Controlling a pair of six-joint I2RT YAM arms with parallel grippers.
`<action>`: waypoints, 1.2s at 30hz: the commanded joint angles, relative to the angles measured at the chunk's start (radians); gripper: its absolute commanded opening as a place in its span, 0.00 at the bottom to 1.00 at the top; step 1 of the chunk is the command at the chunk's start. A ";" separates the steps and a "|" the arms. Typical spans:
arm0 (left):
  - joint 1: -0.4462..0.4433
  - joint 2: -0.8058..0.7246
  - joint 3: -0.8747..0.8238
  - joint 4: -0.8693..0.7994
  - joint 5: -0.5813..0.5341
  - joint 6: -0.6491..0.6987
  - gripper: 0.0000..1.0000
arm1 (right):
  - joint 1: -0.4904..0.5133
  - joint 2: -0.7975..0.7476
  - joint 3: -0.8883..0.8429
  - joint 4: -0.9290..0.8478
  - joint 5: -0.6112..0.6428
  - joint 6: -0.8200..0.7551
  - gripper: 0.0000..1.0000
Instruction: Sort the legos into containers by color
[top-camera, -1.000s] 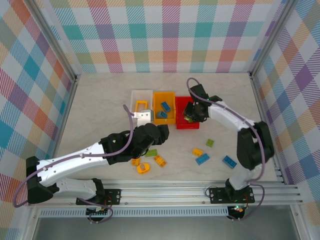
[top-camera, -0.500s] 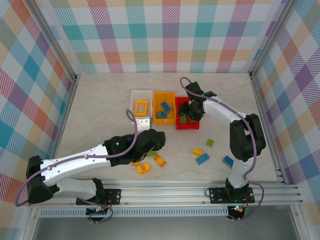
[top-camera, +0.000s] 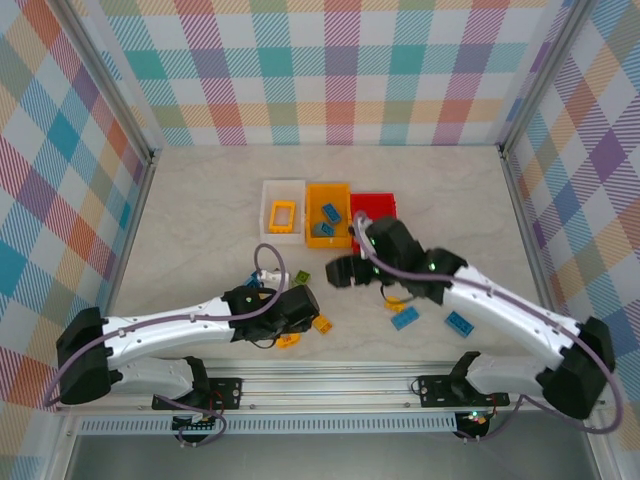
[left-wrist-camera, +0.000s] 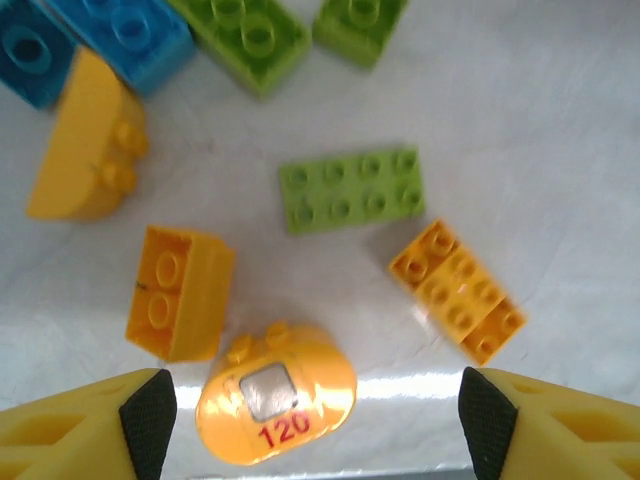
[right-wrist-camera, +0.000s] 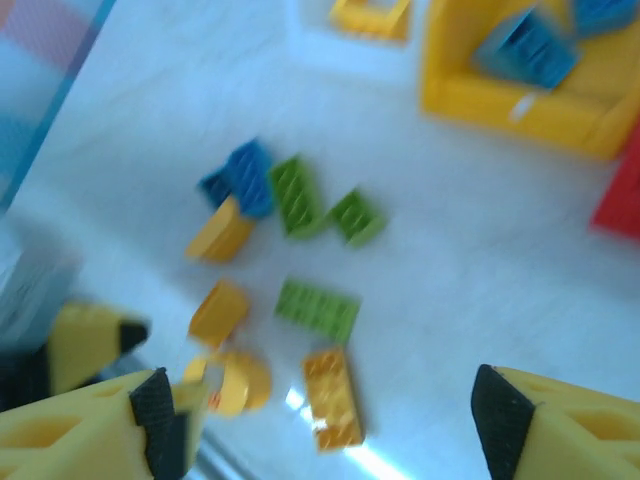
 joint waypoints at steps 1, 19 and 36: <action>-0.013 0.070 0.003 -0.004 0.144 0.205 0.78 | 0.056 -0.134 -0.143 0.075 -0.092 0.037 0.85; 0.010 0.356 0.122 -0.103 0.113 0.639 0.79 | 0.101 -0.442 -0.283 -0.069 -0.092 0.194 0.91; 0.038 0.420 0.065 -0.029 0.114 0.599 0.64 | 0.102 -0.425 -0.307 -0.026 -0.089 0.241 0.90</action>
